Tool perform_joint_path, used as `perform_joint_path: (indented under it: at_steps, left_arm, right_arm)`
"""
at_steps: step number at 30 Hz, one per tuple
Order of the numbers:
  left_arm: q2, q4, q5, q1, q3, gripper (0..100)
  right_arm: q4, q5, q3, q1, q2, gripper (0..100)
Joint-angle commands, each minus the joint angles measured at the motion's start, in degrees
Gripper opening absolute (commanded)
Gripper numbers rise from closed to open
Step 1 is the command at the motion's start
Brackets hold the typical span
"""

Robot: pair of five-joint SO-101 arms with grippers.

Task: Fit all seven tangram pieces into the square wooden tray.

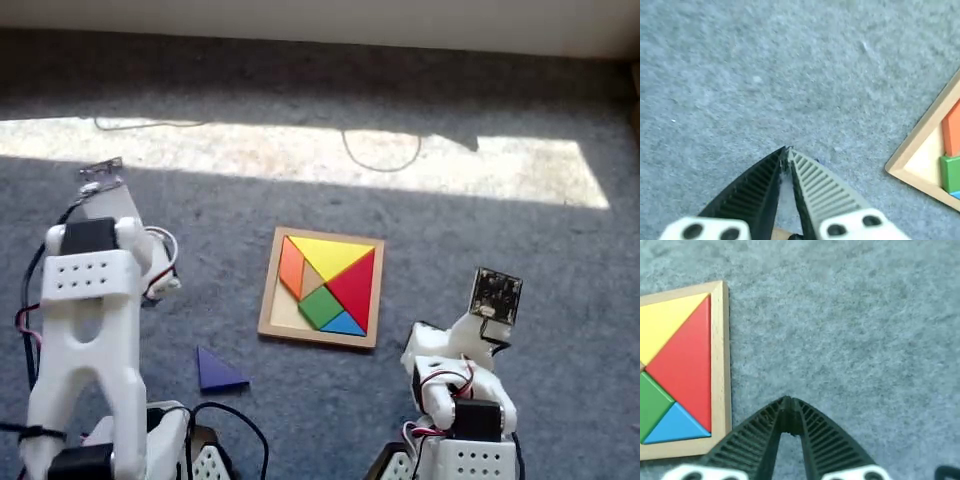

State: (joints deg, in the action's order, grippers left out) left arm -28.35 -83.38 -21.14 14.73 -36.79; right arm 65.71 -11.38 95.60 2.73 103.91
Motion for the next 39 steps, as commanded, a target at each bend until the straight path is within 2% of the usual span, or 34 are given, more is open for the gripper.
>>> perform_joint_path:
  at_steps: [1,5,11,19,23,25,27,31,35,39]
  left_arm:
    - [-8.5,-0.7,5.3,10.2,2.7,1]
    - [-9.3,-0.8,9.9,19.3,2.6,1]
    - [-9.3,-0.4,12.6,30.5,2.6,1]
    - [-9.3,-0.4,13.0,36.9,2.7,1]
    - [-9.3,-0.3,13.1,40.0,2.7,1]
    - [-9.3,-0.3,13.1,41.9,2.7,1]
    - [-9.3,-0.3,13.1,44.1,2.7,1]
    - [-9.3,1.1,13.1,48.9,2.6,1]
    - [-9.3,4.7,13.1,53.8,2.6,1]
    - [-9.3,4.9,13.1,55.9,2.2,1]
  right_arm:
    - [3.6,0.5,-9.1,1.6,0.1,0.3]
    - [3.6,0.4,-15.3,9.0,-2.9,0.3]
    - [6.4,0.2,-31.9,19.6,-23.2,0.3]
    - [8.0,0.1,-51.2,43.2,-45.7,0.3]
    - [1.1,0.1,-51.6,53.4,-50.2,1.4]
    - [-3.1,0.1,-50.0,57.6,-52.2,6.2]
    - [-6.9,-0.4,-48.6,61.0,-55.1,13.0]
    - [-11.5,-7.8,-48.0,66.2,-64.1,23.5]
    - [-13.8,-10.0,-51.2,70.5,-75.6,26.9]
    - [-14.3,-11.4,-57.2,72.6,-86.5,28.3]
